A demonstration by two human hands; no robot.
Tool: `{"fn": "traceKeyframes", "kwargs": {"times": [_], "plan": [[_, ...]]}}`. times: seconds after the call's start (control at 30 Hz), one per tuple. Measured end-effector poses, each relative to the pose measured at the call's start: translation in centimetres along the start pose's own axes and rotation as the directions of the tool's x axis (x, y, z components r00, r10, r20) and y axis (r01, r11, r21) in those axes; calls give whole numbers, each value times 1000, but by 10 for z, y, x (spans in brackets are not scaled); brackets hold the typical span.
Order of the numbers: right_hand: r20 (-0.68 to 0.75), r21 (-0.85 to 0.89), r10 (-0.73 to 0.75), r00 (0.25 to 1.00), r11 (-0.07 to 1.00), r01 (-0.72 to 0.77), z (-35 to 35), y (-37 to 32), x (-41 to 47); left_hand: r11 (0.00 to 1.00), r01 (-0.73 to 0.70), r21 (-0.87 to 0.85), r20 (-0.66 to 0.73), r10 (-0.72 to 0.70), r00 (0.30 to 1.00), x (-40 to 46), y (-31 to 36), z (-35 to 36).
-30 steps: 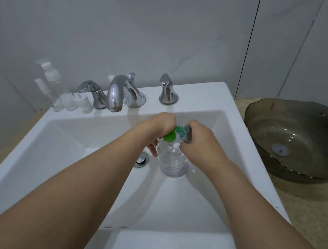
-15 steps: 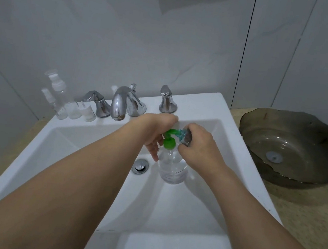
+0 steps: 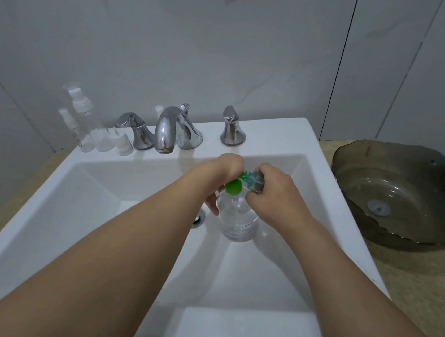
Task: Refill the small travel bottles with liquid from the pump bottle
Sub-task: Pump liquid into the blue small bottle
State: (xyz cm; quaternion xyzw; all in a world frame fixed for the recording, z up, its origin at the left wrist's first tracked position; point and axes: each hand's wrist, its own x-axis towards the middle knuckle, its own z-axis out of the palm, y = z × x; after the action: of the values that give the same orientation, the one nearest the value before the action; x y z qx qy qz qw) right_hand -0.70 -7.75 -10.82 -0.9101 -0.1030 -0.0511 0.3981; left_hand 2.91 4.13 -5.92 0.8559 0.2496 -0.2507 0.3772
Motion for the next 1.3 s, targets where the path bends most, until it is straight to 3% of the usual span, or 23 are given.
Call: {"fn": "traceKeyframes", "kwargs": {"times": [0.57,0.9,1.1,1.3], "plan": [[23,-8,29,999,1000,-29,0,0,-2,1000,0,-9,-28,0,1000,0,-3,4],[-51,53,-23,998,998,26,-3,-2,0,998,66,9,230,-66,971,3,11,-18],[-44,47,-9,999,999,11,-4,-2,1,998,31,54,189,-41,981,1,9,-15],[13,-12,18,1000,1000,-18,0,-1,0,1000,-27,10,-39,27,999,-6,-1,2]]}}
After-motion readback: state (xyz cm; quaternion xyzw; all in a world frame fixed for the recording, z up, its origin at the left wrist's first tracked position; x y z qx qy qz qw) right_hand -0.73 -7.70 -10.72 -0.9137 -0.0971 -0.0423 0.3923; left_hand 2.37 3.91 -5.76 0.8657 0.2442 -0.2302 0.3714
